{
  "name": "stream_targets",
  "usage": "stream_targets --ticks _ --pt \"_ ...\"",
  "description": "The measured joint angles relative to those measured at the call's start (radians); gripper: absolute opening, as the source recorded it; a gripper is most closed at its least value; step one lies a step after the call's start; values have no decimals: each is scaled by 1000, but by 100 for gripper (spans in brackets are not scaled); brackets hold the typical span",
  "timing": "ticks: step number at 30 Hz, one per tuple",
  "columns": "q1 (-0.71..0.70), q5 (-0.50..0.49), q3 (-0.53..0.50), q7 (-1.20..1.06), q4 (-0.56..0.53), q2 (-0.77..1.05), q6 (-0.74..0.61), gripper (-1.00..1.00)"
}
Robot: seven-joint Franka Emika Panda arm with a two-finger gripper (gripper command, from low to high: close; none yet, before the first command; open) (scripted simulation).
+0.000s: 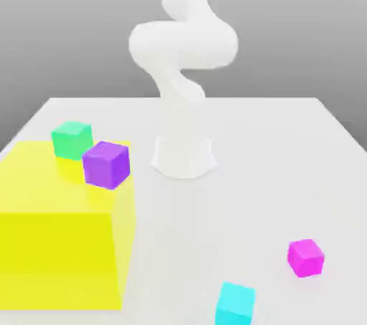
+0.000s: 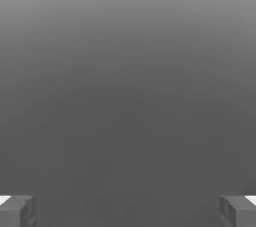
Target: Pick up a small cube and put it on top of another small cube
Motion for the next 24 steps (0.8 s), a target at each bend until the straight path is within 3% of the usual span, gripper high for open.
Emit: stream_targets --ticks 8,14,19,24 --pt "95 78 76 40 -94 295 145 0" --pt "148 83 160 107 -165 512 254 0" --pt "212 15 215 214 -224 695 348 0" --pt "299 -121 185 365 -274 879 442 0"
